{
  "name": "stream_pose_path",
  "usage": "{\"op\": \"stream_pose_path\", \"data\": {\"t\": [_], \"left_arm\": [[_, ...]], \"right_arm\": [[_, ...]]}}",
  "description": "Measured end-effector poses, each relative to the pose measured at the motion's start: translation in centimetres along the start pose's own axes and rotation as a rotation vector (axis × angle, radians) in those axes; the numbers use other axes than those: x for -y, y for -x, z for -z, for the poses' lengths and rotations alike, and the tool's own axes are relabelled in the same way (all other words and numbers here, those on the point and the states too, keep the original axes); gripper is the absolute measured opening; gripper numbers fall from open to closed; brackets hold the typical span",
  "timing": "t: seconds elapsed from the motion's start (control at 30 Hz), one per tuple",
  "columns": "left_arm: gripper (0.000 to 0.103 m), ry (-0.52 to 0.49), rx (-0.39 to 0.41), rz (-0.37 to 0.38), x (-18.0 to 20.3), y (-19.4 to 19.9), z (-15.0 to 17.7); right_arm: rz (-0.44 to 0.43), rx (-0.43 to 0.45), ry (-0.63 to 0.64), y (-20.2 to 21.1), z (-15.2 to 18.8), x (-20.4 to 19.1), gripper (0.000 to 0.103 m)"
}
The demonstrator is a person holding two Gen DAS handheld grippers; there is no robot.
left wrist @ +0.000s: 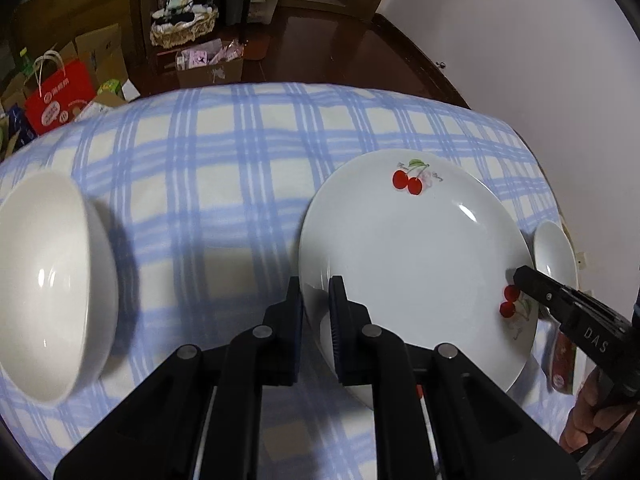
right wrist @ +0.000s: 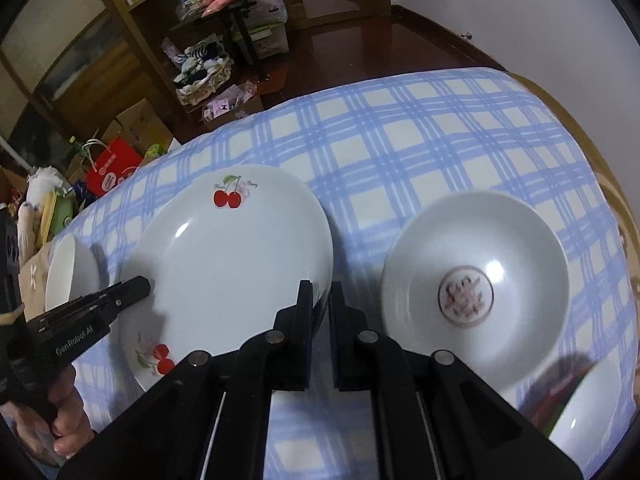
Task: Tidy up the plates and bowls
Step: 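Lift the cherry plate with both tools and carry it toward the plate stack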
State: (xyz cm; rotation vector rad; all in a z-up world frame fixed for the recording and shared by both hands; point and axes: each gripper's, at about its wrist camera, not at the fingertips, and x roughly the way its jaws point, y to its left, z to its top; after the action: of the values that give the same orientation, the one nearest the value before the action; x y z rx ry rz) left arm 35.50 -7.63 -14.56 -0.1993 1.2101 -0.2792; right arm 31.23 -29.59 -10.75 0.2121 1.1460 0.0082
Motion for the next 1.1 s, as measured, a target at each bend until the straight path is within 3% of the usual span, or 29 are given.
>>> {"op": "stream_pose_path", "data": {"t": [0.27,0.6,1.1], "left_arm": [[0.012,0.006,0.004,0.025,0.3,3.1,2.1],[0.013,-0.084,0.065,0.012,3.5,8.9,4.8],[0.012,-0.09,0.037,0.056,6.4,11.8,10.5]], "right_arm": [[-0.019,0.04,-0.013,3.6,2.0,-0.2,0.008],[-0.019,0.091,-0.059,8.9,4.4,0.7,0.008],[0.004,0.113,-0.085,13.7,9.8,2.9,0.008]]}}
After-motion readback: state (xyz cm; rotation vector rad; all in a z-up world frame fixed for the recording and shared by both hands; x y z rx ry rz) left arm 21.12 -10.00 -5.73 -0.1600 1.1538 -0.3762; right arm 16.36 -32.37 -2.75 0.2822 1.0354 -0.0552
